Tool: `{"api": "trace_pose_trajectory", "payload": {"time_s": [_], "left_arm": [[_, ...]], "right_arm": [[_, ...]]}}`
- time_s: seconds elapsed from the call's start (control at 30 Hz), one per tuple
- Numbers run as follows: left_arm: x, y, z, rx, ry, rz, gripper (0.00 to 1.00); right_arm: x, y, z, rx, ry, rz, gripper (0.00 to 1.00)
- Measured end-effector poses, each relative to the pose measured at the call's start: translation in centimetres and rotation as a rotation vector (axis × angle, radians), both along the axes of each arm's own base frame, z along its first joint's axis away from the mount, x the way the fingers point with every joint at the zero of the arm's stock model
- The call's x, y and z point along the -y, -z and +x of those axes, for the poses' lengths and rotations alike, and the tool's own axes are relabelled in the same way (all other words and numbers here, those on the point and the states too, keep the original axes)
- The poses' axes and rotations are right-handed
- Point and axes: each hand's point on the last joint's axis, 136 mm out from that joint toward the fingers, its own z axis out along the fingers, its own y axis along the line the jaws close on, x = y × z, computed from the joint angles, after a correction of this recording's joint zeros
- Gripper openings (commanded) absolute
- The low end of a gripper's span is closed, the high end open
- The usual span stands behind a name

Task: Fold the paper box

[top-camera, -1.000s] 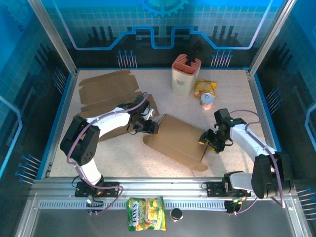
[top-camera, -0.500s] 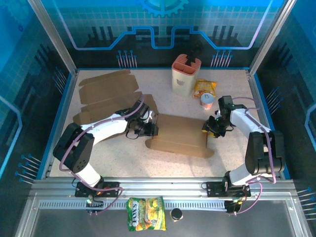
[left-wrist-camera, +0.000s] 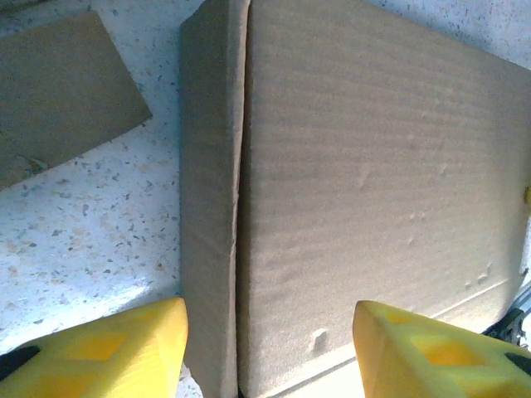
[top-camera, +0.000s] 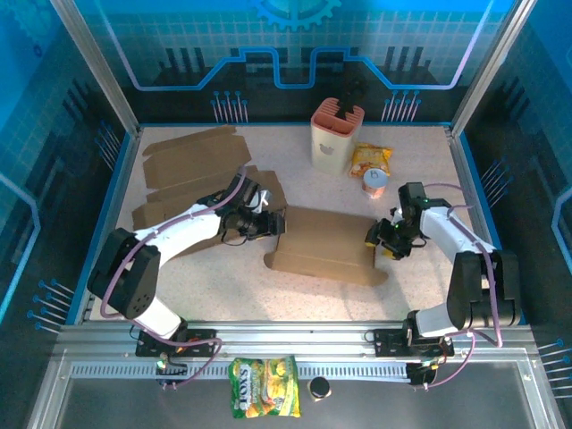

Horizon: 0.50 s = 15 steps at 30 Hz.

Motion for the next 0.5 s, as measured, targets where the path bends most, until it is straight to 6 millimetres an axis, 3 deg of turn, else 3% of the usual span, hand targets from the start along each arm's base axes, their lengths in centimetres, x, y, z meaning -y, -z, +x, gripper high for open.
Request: {"api": "trace_pose_trajectory", "payload": {"time_s": [0.13,0.27,0.37,0.5], "left_arm": [[0.3,1.6,-0.4,-0.055,0.013,0.0,0.55],[0.2,2.9,-0.5,-0.097,0.014,0.004,0.51],[0.3,3.0,-0.5,-0.099,0.016,0.0,0.48],[0.4,3.1,-0.3,-0.084,0.016,-0.008,0.46]], "right_arm": [[-0.5,0.2,0.0,-0.002,-0.001,0.027,0.4],[-0.7,0.1,0.2,0.003,-0.008,0.035,0.38],[-0.7,-0.1,0.4,0.008,-0.009,0.033,0.41],[-0.5,0.0,0.5,0.01,-0.006,0.032,0.53]]}}
